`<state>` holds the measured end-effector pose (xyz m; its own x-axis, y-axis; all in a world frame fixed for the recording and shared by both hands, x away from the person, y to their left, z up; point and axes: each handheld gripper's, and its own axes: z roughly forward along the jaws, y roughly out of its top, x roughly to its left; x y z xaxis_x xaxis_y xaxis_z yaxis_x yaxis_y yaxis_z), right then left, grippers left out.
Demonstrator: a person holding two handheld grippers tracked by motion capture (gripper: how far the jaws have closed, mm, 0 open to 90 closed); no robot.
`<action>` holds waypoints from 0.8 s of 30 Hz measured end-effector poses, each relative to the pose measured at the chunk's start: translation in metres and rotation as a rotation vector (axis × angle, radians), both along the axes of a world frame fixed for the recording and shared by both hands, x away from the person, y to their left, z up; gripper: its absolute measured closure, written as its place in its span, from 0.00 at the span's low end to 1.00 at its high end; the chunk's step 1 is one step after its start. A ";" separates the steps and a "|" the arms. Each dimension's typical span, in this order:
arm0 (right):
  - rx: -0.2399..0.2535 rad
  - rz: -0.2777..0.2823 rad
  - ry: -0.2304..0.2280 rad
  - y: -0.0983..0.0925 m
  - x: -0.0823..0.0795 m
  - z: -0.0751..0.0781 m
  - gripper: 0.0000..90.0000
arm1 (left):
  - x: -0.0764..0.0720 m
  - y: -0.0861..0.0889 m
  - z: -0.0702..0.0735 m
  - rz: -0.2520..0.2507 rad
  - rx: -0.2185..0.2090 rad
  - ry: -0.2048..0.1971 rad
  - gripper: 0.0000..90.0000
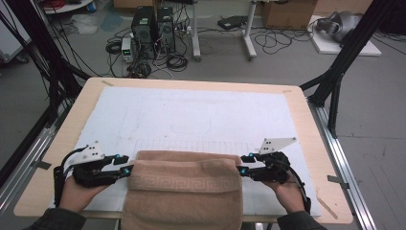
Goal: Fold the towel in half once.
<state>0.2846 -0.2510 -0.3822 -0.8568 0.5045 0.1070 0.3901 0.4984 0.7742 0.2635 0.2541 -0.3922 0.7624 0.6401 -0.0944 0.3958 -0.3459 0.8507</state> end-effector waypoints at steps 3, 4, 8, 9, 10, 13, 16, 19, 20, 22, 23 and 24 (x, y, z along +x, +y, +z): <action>0.007 -0.031 0.018 -0.002 0.014 -0.004 0.59 | 0.019 -0.005 -0.005 0.038 0.014 0.006 0.66; 0.014 -0.042 0.022 -0.002 0.018 -0.004 0.59 | 0.024 -0.007 -0.007 0.040 0.016 0.007 0.66; 0.010 -0.056 0.021 0.001 0.030 -0.009 0.59 | 0.042 -0.014 -0.014 0.054 0.061 0.018 0.66; 0.000 -0.059 0.029 0.002 0.034 -0.012 0.57 | 0.046 -0.015 -0.016 0.057 0.059 0.028 0.66; -0.008 -0.060 0.041 0.004 0.037 -0.016 0.56 | 0.049 -0.017 -0.019 0.060 0.064 0.032 0.66; -0.019 -0.071 0.079 0.007 0.046 -0.028 0.52 | 0.057 -0.022 -0.028 0.064 0.104 0.061 0.60; -0.032 -0.059 0.111 0.010 0.051 -0.038 0.52 | 0.063 -0.026 -0.036 0.055 0.152 0.091 0.59; -0.081 -0.040 0.123 0.015 0.052 -0.046 0.56 | 0.068 -0.029 -0.043 0.049 0.172 0.129 0.59; -0.101 -0.034 0.119 0.017 0.052 -0.048 0.59 | 0.069 -0.030 -0.045 0.050 0.164 0.135 0.62; -0.109 -0.027 0.129 0.019 0.052 -0.052 0.68 | 0.068 -0.031 -0.047 0.052 0.159 0.132 0.70; -0.113 -0.015 0.120 0.020 0.051 -0.052 0.75 | 0.068 -0.032 -0.046 0.054 0.161 0.130 0.77; -0.116 0.000 0.121 0.021 0.051 -0.052 0.82 | 0.067 -0.033 -0.046 0.053 0.159 0.133 0.81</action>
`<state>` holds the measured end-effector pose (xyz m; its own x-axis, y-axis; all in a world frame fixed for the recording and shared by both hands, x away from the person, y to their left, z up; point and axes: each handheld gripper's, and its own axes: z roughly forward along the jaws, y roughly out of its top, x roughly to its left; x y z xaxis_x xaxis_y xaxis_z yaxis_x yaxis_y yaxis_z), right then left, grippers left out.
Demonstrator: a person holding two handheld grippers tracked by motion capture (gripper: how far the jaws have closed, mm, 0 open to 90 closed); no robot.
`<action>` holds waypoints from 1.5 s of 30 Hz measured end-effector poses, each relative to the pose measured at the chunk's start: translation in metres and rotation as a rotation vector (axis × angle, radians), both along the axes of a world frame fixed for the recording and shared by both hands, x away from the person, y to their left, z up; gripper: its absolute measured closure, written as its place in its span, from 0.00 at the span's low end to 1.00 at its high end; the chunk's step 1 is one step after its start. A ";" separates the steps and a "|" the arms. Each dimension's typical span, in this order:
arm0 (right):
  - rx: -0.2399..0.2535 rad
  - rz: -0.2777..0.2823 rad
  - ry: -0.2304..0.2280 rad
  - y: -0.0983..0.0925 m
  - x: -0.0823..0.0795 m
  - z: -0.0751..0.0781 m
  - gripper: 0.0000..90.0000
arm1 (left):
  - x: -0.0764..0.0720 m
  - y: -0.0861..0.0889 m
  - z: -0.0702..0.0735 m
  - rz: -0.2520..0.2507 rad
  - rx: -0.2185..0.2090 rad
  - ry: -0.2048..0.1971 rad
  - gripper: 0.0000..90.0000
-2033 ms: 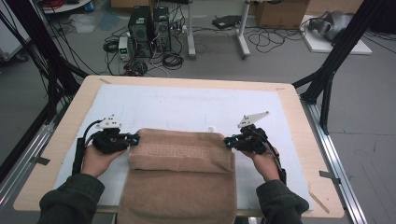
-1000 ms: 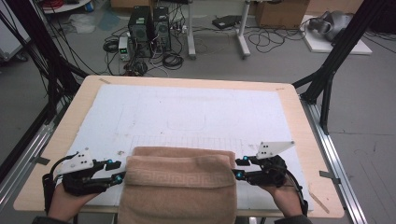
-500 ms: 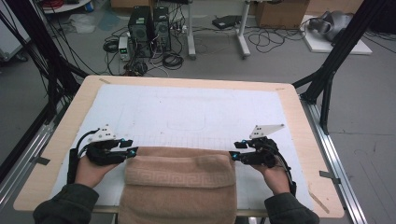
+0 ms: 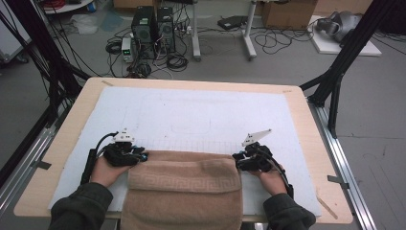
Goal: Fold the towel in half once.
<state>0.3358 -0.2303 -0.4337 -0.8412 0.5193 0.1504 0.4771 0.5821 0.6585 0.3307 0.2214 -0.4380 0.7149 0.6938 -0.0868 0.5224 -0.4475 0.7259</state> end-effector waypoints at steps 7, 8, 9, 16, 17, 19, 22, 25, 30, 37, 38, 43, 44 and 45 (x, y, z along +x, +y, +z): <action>0.025 -0.030 -0.011 -0.001 0.000 0.008 0.73 | -0.007 -0.002 0.006 0.013 0.011 -0.024 0.79; 0.066 -0.033 -0.002 -0.003 -0.001 0.010 0.72 | -0.009 -0.001 0.008 0.017 0.003 -0.031 0.71; 0.098 -0.030 -0.005 -0.005 -0.004 0.013 0.70 | -0.011 0.000 0.011 0.012 -0.004 -0.035 0.68; 0.064 0.032 -0.059 0.004 -0.021 0.025 0.64 | -0.027 0.006 0.022 -0.026 -0.063 -0.050 0.65; 0.059 0.015 -0.060 0.001 -0.021 0.026 0.64 | -0.029 0.007 0.023 -0.027 -0.065 -0.052 0.65; 0.070 -0.012 -0.060 -0.007 -0.021 0.028 0.63 | -0.031 0.010 0.024 -0.033 -0.062 -0.049 0.63; 0.081 -0.031 -0.070 -0.015 -0.023 0.036 0.61 | -0.032 0.015 0.025 -0.024 -0.062 -0.052 0.57; 0.087 -0.020 -0.075 -0.014 -0.026 0.043 0.58 | -0.033 0.016 0.029 -0.027 -0.076 -0.061 0.56; 0.099 0.020 -0.058 -0.004 -0.027 0.045 0.53 | -0.036 0.014 0.034 -0.043 -0.073 -0.073 0.56; 0.126 0.099 0.016 0.011 -0.027 0.032 0.53 | -0.043 0.005 0.027 -0.110 -0.055 -0.032 0.58; 0.128 0.110 0.024 0.013 -0.028 0.030 0.54 | -0.046 0.003 0.026 -0.125 -0.050 -0.027 0.58; 0.130 0.159 0.029 0.019 -0.037 0.029 0.55 | -0.061 -0.005 0.027 -0.164 -0.034 -0.053 0.58; 0.118 0.156 0.023 0.020 -0.039 0.030 0.55 | -0.062 -0.005 0.029 -0.161 -0.044 -0.061 0.58; 0.108 0.156 0.015 0.021 -0.039 0.030 0.55 | -0.060 -0.004 0.031 -0.153 -0.051 -0.074 0.59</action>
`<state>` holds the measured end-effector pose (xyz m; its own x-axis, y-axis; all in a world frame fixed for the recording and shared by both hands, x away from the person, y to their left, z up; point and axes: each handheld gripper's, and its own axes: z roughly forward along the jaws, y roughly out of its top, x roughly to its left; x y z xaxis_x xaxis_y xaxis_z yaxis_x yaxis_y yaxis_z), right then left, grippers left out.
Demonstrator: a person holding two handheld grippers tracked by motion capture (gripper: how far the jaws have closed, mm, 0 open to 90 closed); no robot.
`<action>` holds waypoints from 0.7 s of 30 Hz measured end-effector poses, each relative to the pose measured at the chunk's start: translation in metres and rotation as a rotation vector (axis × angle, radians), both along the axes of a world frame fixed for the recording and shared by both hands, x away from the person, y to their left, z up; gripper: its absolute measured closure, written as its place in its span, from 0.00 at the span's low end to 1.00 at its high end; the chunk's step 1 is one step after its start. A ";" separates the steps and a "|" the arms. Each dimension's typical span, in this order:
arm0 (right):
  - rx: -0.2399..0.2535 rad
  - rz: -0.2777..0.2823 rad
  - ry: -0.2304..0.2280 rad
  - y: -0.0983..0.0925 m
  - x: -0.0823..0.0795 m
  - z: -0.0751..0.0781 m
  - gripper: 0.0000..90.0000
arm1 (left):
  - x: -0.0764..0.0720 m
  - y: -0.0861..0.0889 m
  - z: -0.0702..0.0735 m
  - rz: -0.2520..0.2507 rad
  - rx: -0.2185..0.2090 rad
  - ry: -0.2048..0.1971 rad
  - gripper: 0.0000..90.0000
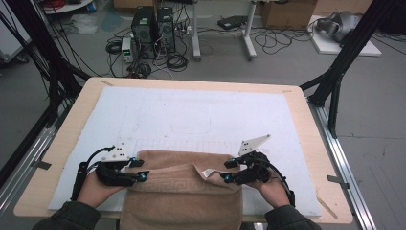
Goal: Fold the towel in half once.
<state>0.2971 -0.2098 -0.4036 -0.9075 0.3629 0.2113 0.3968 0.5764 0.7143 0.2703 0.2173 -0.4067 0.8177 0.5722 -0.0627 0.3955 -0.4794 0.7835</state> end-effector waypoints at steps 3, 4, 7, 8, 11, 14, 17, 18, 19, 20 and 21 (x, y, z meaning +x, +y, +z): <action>-0.023 -0.047 -0.044 -0.004 0.004 0.005 0.55 | 0.010 0.005 0.010 0.047 -0.030 -0.023 0.60; -0.020 -0.066 -0.052 -0.007 0.007 0.006 0.55 | 0.014 0.006 0.012 0.061 -0.039 -0.030 0.61; -0.044 -0.124 -0.072 -0.015 0.019 0.007 0.55 | 0.031 0.010 0.013 0.108 -0.030 -0.030 0.63; -0.055 -0.143 -0.077 -0.018 0.024 0.006 0.55 | 0.036 0.010 0.011 0.121 -0.016 -0.033 0.63; -0.069 -0.196 -0.069 -0.025 0.035 0.000 0.54 | 0.050 0.009 -0.002 0.150 0.046 0.004 0.64; -0.091 -0.220 -0.052 -0.027 0.041 -0.011 0.52 | 0.058 0.005 -0.015 0.142 0.091 0.048 0.59; -0.131 -0.227 -0.029 -0.027 0.045 -0.022 0.51 | 0.062 -0.001 -0.023 0.118 0.141 0.076 0.57; -0.138 -0.223 -0.018 -0.026 0.046 -0.025 0.52 | 0.063 -0.003 -0.025 0.113 0.151 0.086 0.58; -0.142 -0.219 -0.004 -0.025 0.046 -0.028 0.56 | 0.063 -0.003 -0.026 0.103 0.140 0.095 0.61; -0.136 -0.203 0.006 -0.024 0.047 -0.031 0.59 | 0.063 -0.003 -0.026 0.095 0.131 0.100 0.66; -0.132 -0.207 0.002 -0.023 0.046 -0.032 0.63 | 0.064 -0.003 -0.026 0.096 0.123 0.115 0.71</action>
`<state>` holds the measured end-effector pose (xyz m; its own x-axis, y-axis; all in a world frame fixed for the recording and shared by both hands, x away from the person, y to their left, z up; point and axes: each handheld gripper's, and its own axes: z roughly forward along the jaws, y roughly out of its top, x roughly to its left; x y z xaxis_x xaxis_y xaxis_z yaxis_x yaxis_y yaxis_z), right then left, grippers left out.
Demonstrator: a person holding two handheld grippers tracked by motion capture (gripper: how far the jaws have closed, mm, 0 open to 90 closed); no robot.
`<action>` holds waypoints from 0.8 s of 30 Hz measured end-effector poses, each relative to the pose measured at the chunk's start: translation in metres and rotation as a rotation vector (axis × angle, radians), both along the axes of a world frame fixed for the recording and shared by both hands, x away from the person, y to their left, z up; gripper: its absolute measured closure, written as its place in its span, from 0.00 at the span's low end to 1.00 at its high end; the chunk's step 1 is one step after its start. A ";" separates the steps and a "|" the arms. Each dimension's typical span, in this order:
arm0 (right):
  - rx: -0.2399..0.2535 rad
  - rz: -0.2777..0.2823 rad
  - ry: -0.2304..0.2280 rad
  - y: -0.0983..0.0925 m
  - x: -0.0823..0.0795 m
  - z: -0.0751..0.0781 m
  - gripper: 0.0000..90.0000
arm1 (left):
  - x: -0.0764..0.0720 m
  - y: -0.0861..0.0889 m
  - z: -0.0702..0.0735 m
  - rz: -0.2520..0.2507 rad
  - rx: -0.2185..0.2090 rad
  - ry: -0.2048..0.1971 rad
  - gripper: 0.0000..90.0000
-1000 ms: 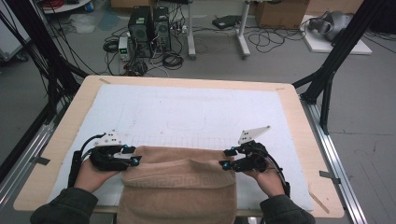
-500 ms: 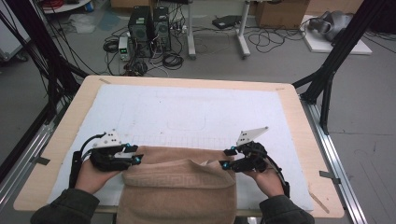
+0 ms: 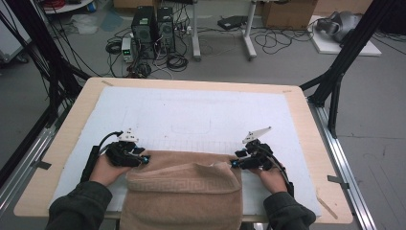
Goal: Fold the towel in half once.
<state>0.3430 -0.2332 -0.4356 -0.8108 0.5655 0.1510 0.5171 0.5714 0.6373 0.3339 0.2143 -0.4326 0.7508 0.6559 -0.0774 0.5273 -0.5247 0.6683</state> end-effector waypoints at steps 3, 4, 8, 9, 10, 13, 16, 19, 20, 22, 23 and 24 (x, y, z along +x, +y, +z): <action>0.025 0.060 0.019 0.002 0.000 0.000 0.88 | 0.001 0.001 0.001 -0.004 -0.014 0.014 0.87; 0.012 0.070 0.021 0.003 0.000 0.002 0.90 | 0.001 0.001 0.002 -0.001 -0.010 0.009 0.89; -0.042 0.064 -0.020 0.010 0.007 0.013 0.93 | 0.005 0.001 0.009 0.053 -0.014 -0.064 0.92; -0.046 0.054 -0.031 0.010 0.011 0.017 0.93 | 0.008 0.002 0.011 0.068 -0.018 -0.081 0.92; -0.041 0.039 -0.047 0.011 0.016 0.021 0.93 | 0.012 0.002 0.014 0.087 -0.023 -0.095 0.92; -0.054 0.000 -0.088 0.013 0.035 0.037 0.93 | 0.029 0.002 0.027 0.148 -0.073 -0.132 0.92; -0.048 -0.028 -0.130 0.013 0.056 0.055 0.93 | 0.049 0.001 0.044 0.181 -0.085 -0.166 0.92; -0.053 -0.057 -0.144 0.010 0.079 0.073 0.94 | 0.073 0.000 0.063 0.213 -0.115 -0.195 0.92; -0.046 -0.074 -0.150 0.008 0.086 0.079 0.94 | 0.082 -0.001 0.070 0.224 -0.132 -0.199 0.92; -0.038 -0.114 -0.184 0.004 0.100 0.092 0.94 | 0.095 -0.005 0.081 0.233 -0.145 -0.214 0.92; -0.029 -0.127 -0.188 0.004 0.105 0.095 0.93 | 0.100 -0.007 0.082 0.229 -0.136 -0.213 0.92; -0.031 -0.129 -0.173 0.003 0.110 0.095 0.90 | 0.102 -0.009 0.081 0.231 -0.133 -0.205 0.88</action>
